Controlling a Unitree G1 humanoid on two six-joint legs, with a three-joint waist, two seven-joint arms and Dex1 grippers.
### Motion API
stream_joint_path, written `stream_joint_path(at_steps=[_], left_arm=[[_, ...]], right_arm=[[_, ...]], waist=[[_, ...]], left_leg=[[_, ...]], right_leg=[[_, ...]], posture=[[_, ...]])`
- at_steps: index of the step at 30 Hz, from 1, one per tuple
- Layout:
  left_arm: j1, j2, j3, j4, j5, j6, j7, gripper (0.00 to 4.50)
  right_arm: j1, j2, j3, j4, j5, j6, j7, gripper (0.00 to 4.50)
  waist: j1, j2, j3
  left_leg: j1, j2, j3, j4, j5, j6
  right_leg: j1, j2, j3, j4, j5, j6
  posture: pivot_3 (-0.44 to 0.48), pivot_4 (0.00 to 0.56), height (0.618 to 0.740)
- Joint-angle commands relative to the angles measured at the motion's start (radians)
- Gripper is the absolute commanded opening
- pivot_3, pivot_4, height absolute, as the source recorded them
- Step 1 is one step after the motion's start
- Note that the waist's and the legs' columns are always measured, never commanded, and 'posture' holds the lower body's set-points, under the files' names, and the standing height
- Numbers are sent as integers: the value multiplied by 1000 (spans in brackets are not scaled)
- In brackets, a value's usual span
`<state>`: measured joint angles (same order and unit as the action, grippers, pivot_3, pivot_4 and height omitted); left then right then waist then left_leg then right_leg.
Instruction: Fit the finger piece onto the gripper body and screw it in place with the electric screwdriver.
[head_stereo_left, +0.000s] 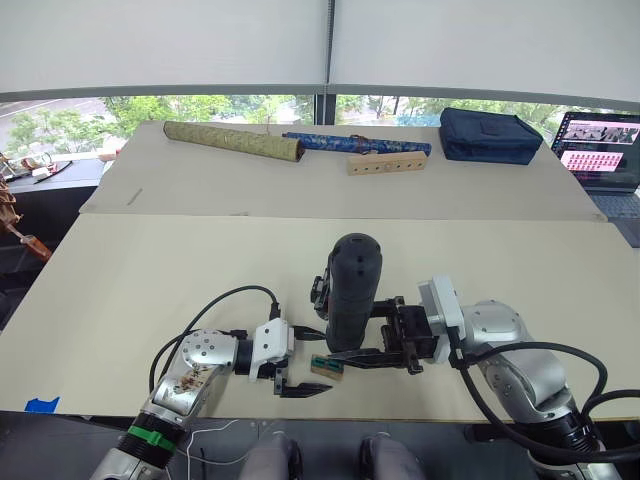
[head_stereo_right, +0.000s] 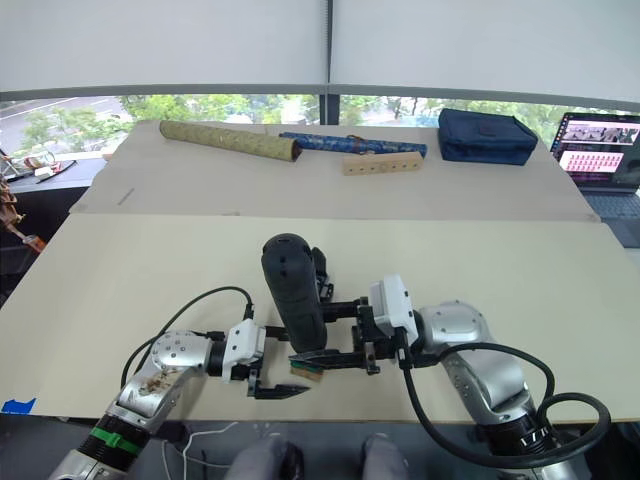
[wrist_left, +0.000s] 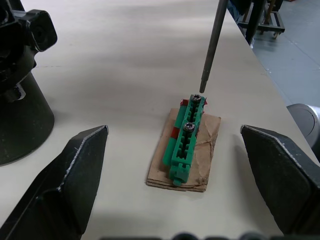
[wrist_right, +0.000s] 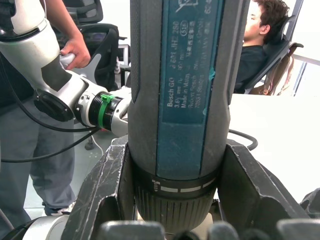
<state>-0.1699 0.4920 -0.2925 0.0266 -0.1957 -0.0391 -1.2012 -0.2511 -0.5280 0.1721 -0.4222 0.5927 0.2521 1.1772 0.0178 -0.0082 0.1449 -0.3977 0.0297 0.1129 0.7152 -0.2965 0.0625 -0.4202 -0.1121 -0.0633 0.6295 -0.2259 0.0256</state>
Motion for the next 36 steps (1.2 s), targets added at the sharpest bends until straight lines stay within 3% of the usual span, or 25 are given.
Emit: stream_joint_path(at_steps=[1,36], left_arm=[[37,1,-42,33,17,31,-2,4500],[26,2,-37,37,15,34,0,4500]], right_arm=[[-1,-1,-21,-28,17,-22,4,1904],[-1,11,5,-17,-21,-31,1,1904]], waist=[[0,0,0],[0,0,0]], left_leg=[[0,0,0,0,0,0],[0,0,0,0,-1,2]], right_leg=[[0,0,0,0,0,0],[0,0,0,0,0,0]], posture=[[0,150,740],[0,150,740]])
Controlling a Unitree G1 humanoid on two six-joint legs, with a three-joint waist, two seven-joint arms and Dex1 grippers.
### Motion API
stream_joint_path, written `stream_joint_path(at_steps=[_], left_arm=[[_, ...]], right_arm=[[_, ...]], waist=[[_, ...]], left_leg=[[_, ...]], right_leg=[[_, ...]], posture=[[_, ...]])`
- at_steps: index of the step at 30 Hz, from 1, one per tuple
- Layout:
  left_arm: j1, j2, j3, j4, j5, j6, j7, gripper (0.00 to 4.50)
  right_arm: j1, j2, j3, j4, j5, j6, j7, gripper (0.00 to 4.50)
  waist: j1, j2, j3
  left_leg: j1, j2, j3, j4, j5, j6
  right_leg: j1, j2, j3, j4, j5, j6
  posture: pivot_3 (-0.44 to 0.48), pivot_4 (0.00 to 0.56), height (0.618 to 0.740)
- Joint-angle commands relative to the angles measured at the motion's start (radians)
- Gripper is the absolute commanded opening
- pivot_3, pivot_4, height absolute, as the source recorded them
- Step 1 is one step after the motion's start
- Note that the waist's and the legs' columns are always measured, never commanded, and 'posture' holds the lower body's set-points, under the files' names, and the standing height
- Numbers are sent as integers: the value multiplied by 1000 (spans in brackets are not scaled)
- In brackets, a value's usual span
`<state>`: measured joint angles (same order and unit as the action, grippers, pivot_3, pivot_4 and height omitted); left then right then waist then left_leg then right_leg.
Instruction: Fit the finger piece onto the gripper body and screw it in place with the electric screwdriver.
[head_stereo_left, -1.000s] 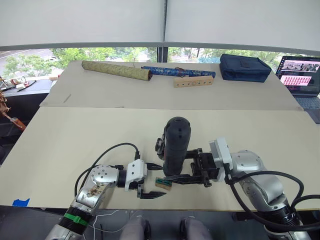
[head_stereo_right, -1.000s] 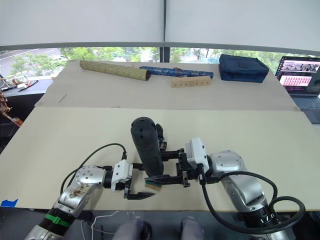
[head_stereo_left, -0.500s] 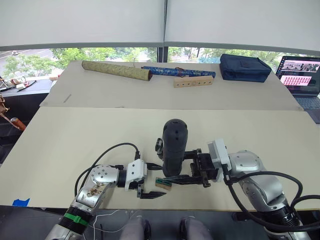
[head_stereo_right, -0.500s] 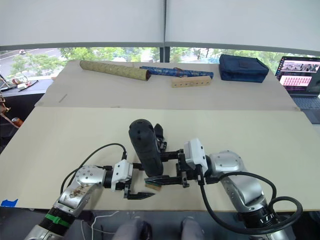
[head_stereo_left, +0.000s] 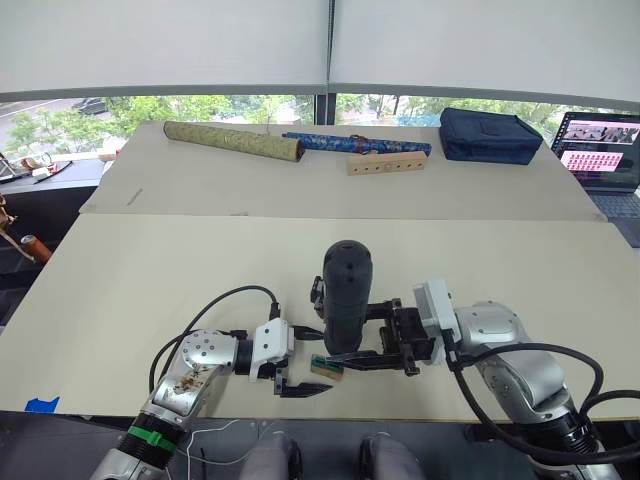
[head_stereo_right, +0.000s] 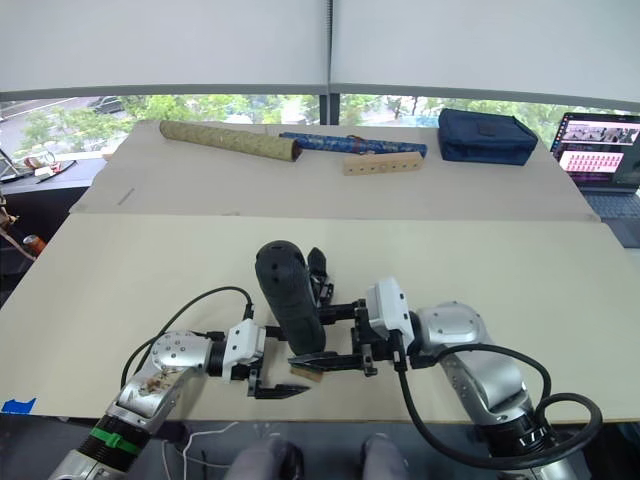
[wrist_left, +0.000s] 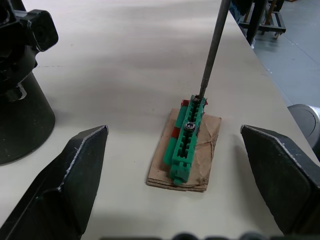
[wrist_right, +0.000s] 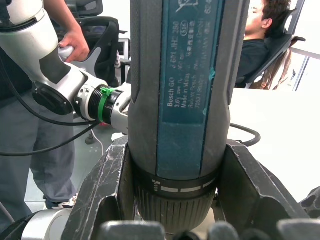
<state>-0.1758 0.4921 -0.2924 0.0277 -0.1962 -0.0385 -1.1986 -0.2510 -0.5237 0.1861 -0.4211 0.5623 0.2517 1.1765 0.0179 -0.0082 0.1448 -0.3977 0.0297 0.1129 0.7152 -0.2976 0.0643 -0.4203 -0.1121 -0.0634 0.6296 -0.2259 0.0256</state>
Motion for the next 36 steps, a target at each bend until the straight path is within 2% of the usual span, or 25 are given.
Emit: stream_joint_path(at_steps=[1,36], left_arm=[[32,2,-37,36,16,33,-2,4500],[29,-2,-39,41,18,30,2,4500]], right_arm=[[-1,7,-9,-18,9,-31,2,1904],[-4,6,-13,-24,38,-13,17,1904]], waist=[[0,0,0],[0,0,0]], left_leg=[[0,0,0,0,0,0],[0,0,0,0,0,0]], right_leg=[[0,0,0,0,0,0],[0,0,0,0,0,0]], posture=[[0,150,740],[0,150,740]])
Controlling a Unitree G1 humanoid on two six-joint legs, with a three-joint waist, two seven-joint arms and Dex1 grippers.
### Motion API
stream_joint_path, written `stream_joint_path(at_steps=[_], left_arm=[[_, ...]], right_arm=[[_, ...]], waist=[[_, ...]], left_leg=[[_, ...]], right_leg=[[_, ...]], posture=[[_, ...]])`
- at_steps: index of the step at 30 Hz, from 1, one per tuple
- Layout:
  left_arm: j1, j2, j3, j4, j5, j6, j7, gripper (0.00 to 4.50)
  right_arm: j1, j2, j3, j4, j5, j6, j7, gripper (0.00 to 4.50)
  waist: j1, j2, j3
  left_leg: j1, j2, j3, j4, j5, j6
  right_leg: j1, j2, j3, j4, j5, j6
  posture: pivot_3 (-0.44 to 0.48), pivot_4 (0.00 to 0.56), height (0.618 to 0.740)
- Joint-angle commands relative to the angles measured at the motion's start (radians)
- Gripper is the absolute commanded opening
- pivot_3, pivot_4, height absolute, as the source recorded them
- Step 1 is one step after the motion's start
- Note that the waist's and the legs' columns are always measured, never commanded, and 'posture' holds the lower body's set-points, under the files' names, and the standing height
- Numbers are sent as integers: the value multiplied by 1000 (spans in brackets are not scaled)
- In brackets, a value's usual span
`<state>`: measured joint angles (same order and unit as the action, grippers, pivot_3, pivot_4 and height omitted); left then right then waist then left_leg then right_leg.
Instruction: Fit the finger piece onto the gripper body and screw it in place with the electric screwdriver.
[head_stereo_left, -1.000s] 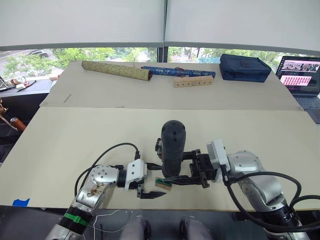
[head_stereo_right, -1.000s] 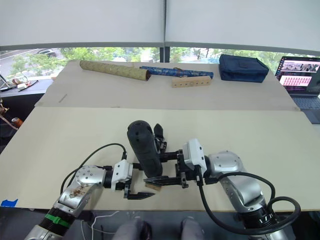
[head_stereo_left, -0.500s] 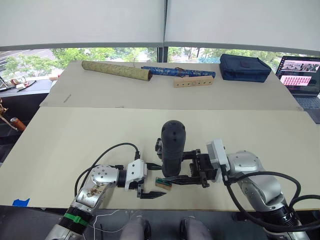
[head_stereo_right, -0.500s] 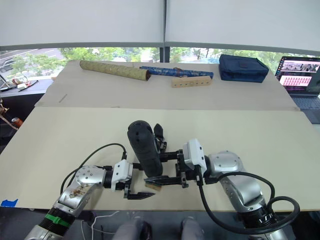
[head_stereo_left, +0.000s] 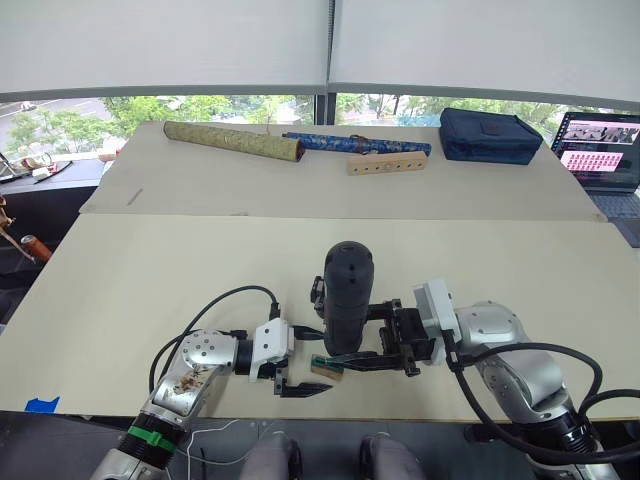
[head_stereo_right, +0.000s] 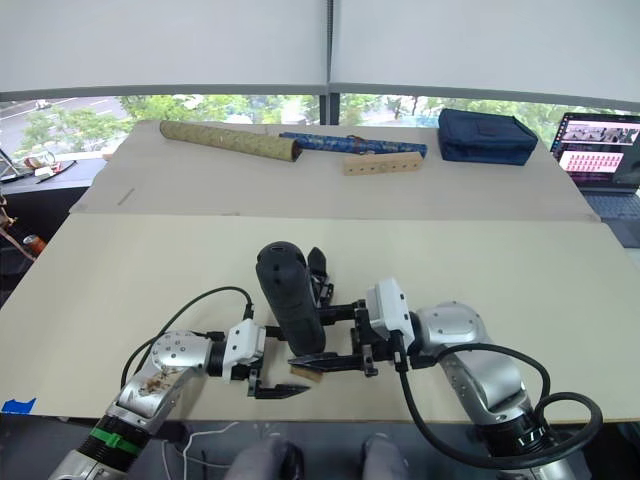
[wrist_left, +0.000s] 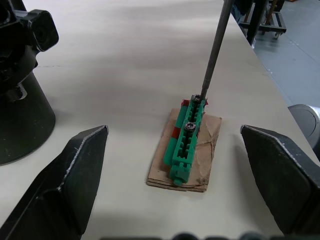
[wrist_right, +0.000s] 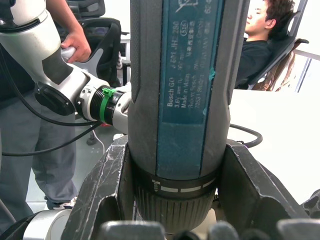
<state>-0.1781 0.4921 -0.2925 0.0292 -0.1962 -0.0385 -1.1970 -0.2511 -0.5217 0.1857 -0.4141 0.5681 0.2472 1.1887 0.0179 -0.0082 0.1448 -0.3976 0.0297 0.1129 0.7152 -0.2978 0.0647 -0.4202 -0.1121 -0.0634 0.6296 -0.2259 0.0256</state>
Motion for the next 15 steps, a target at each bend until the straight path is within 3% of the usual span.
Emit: stream_joint_path(at_steps=[1,15], left_arm=[[32,-1,-39,39,19,30,0,4500],[39,0,-39,34,19,29,3,4500]], right_arm=[[-2,3,-12,-31,31,-9,5,1904],[-8,12,-13,-20,14,-29,-2,1904]], waist=[[0,0,0],[0,0,0]], left_leg=[[0,0,0,0,0,0],[0,0,0,0,0,0]], right_leg=[[0,0,0,0,0,0],[0,0,0,0,0,0]], posture=[[0,150,740],[0,150,740]])
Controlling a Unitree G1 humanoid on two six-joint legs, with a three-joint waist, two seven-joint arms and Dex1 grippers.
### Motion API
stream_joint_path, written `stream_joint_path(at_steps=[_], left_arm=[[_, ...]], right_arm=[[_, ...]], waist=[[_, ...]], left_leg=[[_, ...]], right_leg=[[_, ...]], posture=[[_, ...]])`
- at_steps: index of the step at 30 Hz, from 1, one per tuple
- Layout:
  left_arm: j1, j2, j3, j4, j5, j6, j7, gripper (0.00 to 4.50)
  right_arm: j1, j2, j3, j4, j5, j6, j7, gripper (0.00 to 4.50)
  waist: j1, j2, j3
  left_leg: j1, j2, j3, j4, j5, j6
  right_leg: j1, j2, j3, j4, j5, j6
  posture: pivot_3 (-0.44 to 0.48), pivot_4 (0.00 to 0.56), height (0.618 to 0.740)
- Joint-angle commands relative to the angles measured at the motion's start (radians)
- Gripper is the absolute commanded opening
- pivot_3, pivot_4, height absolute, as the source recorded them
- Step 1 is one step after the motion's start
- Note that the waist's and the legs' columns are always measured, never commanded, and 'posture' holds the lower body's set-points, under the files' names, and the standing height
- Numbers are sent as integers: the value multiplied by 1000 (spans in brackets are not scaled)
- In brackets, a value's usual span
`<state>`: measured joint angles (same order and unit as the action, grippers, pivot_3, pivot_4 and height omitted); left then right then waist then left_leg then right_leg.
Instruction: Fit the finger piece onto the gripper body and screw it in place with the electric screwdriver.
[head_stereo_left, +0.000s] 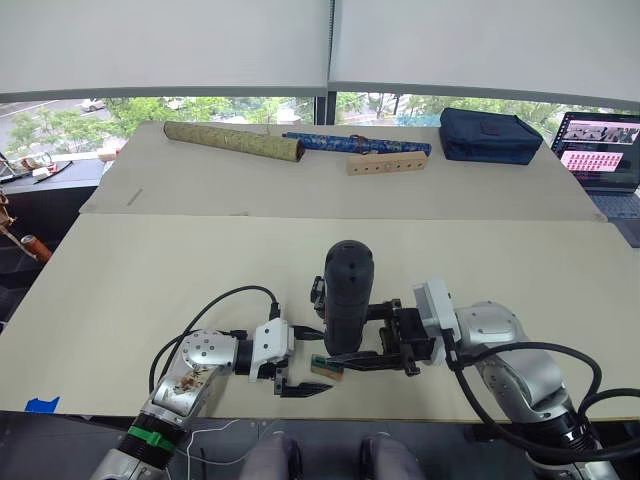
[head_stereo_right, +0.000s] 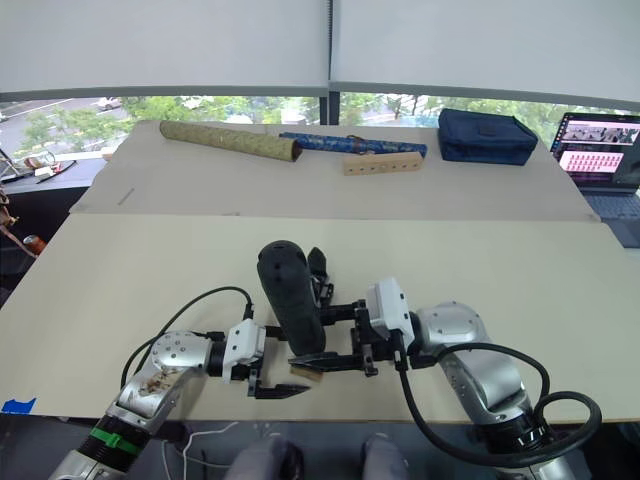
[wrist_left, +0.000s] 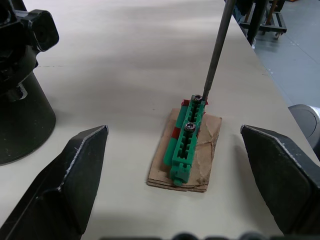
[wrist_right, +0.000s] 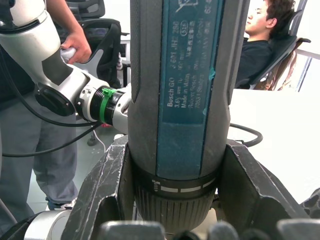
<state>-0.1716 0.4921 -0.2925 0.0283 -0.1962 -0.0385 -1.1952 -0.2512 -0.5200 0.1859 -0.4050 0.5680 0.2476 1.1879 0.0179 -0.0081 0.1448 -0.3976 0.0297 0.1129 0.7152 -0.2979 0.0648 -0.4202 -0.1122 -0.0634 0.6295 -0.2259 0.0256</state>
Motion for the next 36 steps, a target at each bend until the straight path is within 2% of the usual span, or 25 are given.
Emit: stream_joint_path(at_steps=[1,36], left_arm=[[33,0,-39,34,19,29,1,4500],[40,-3,-41,37,19,27,6,4500]], right_arm=[[-7,10,-13,-30,14,-30,-2,1904],[0,1,-10,-41,46,18,6,1904]], waist=[[0,0,0],[0,0,0]], left_leg=[[0,0,0,0,0,0],[0,0,0,0,0,0]], right_leg=[[0,0,0,0,0,0],[0,0,0,0,0,0]], posture=[[0,150,740],[0,150,740]])
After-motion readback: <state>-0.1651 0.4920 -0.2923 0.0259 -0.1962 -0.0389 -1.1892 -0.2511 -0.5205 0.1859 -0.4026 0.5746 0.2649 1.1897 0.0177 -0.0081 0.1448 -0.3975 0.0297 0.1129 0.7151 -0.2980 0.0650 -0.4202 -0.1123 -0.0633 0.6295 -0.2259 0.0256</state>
